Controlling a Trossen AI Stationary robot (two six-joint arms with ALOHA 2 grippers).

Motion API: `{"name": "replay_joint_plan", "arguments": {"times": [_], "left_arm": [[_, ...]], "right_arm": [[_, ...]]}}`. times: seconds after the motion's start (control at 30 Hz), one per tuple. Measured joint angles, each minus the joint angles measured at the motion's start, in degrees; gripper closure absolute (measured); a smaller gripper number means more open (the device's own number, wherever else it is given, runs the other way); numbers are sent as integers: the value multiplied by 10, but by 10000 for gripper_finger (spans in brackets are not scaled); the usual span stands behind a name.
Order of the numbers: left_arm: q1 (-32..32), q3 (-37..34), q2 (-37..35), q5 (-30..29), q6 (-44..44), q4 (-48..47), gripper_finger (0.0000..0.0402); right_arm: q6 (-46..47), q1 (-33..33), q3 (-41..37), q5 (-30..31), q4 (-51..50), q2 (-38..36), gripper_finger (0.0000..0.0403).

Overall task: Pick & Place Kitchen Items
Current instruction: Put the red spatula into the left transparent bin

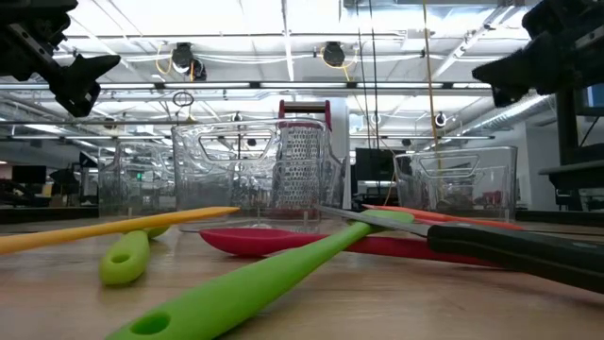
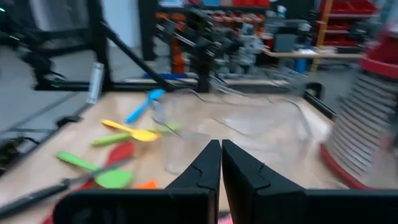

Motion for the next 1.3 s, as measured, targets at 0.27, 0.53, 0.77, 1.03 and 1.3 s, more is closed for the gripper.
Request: {"name": "replay_joint_plan", "arguments": {"times": [0.27,0.53,0.77,1.03,1.3], "left_arm": [[0,0,0,5,-23,-15,94],[0,0,0,0,-39,-60,94],[0,0,0,-6,-7,-59,94],[0,0,0,-9,25,-59,94],[0,0,0,-12,25,-59,94]], "right_arm": [[-44,17,0,-58,142,109,394],[-71,91,20,-66,193,179,362],[-159,173,81,-28,181,247,299],[-196,257,105,82,163,359,238],[-178,334,150,163,88,473,207]]}}
